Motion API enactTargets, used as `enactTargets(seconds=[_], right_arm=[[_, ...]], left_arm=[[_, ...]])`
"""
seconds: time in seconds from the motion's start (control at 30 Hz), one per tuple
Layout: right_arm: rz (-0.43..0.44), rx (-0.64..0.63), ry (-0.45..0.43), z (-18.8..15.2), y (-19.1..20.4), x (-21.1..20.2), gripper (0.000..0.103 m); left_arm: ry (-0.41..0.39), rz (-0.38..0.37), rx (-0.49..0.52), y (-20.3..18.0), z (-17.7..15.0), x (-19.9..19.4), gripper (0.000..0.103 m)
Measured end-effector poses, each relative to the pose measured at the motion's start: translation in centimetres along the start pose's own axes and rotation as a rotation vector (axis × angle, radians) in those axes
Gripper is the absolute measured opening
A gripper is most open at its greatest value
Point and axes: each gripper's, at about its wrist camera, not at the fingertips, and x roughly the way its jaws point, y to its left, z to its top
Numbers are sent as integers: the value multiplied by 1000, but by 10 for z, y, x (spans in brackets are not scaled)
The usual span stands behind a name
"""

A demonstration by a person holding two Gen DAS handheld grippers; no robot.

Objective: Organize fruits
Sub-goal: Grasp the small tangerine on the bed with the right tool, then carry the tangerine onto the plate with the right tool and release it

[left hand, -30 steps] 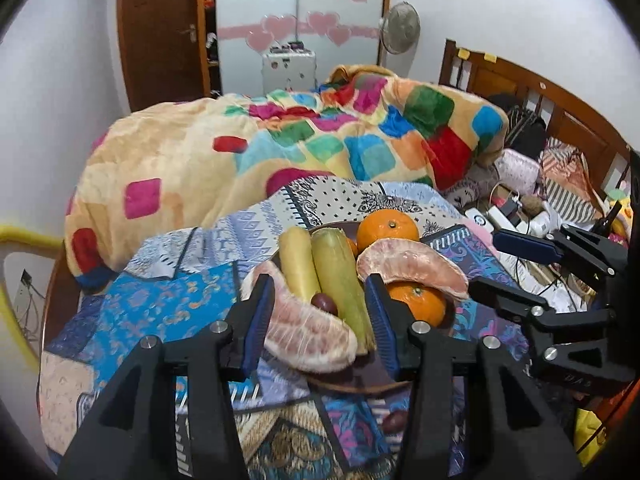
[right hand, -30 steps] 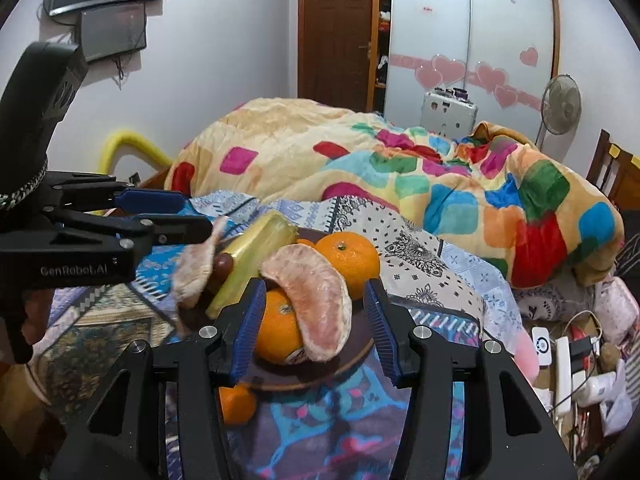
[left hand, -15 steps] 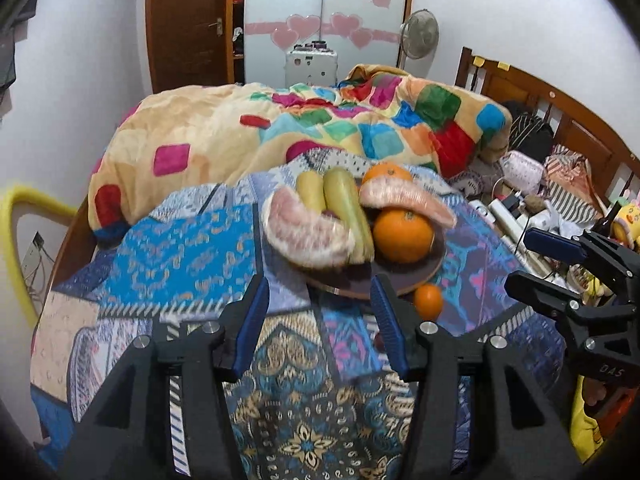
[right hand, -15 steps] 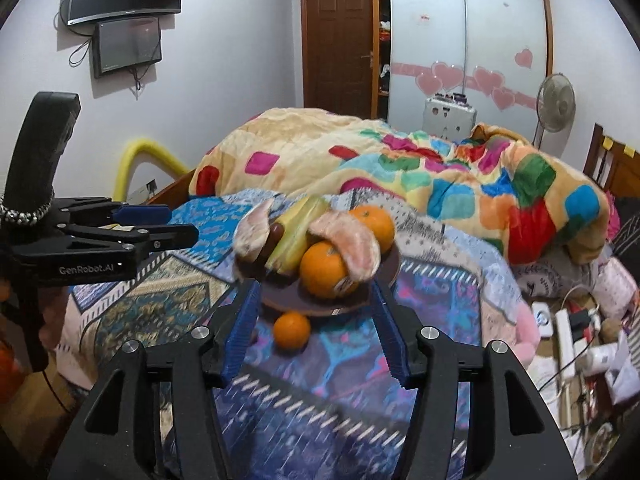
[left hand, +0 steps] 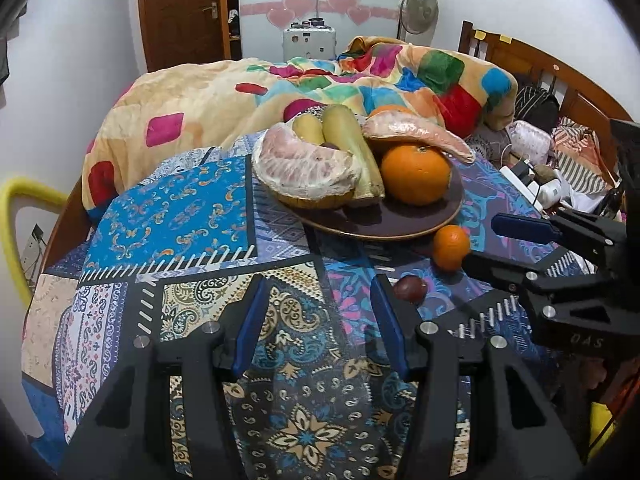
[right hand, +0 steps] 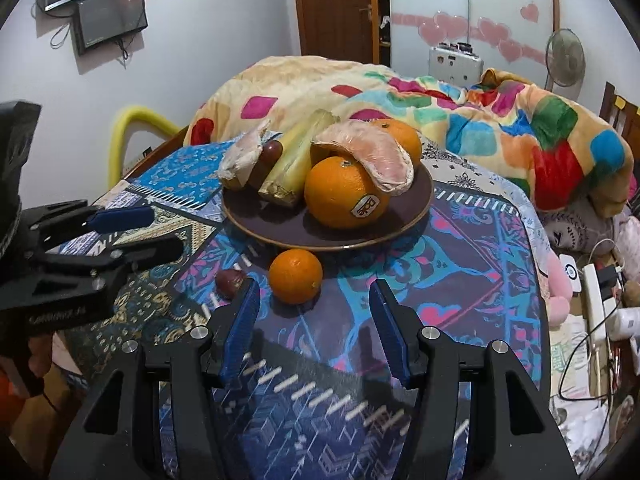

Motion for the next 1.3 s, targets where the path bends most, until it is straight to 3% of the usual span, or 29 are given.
enactTargets(seconds=[0.1,0.3,0.73,0.97,1.3], right_arm=[[6,5,27,3,2,10,53],[53,3,49,3,8,17,30],[-4,-3,-40,-8,-5,-29,30],[-5,4,-54,-17,-16,-38,30],[-3,32,-52,-21,-32,-31,30]], left_arm=[[7,-1,-5,4,0,3,52],[15,-23,-5,0,-4,5,53],[37,-55,39,-28,-3,6,53],[62,-108,62,-46,1,23,52],[57,-93,110,-54,0,32,24]])
